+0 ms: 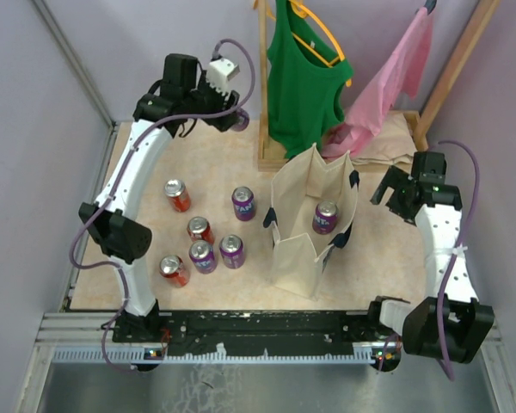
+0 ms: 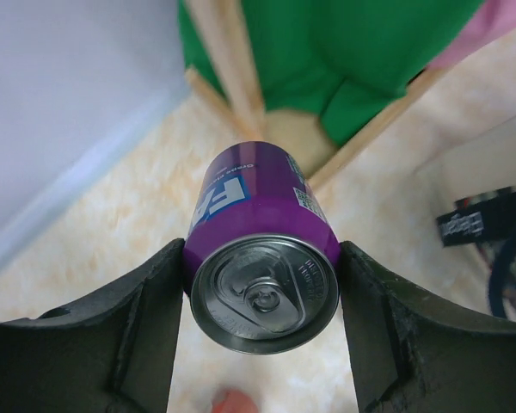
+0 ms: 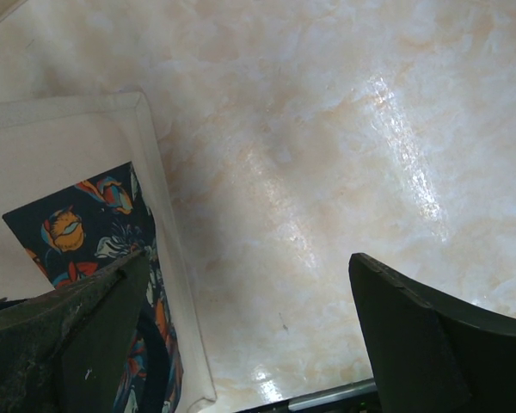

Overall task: Place the beverage into the canvas bag
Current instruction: Place the drink in the canvas bag.

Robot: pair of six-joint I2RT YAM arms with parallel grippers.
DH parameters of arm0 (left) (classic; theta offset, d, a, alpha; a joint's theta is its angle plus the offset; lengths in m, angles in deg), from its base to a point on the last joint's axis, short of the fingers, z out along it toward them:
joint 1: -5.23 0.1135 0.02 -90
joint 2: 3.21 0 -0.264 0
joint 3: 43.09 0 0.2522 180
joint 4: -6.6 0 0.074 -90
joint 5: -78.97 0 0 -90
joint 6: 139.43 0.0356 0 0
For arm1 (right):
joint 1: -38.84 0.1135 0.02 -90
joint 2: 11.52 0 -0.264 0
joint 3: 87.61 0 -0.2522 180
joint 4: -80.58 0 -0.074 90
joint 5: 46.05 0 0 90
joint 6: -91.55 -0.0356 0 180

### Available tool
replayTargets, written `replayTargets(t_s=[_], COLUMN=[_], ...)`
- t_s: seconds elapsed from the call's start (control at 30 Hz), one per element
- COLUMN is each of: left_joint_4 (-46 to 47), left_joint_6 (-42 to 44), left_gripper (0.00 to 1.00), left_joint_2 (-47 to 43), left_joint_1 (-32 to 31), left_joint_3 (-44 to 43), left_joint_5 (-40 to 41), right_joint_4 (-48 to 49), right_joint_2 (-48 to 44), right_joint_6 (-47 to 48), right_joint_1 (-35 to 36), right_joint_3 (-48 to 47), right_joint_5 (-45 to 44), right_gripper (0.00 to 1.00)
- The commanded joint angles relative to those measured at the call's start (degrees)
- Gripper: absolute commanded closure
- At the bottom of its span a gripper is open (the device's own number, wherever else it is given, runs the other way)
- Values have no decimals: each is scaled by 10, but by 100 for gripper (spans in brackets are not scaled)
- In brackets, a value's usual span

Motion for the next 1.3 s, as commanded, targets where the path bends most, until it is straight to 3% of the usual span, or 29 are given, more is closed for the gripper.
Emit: replayTargets(t_s=[0.0, 0.17, 0.43, 0.7, 1.27], left_joint_4=[83, 114, 73, 36, -8], left_joint_6=[19, 0, 80, 129, 263], left_gripper=[100, 100, 100, 100, 100], left_joint_2=[-41, -71, -81, -59, 26], left_joint_1=[-55, -108, -194, -223, -248], left_joint_3=[-37, -29, 0, 37, 96], left_joint_5=[-98, -183, -229, -265, -244], right_joint_4=[16, 18, 24, 33, 40], right_joint_2=[-12, -16, -13, -12, 15], right_joint_6=[3, 1, 2, 1, 12], right_joint_1=[-3, -4, -4, -4, -5], right_joint_3=[5, 15, 26, 49, 45], right_joint_5=[5, 4, 8, 15, 17], right_gripper=[1, 1, 1, 1, 1])
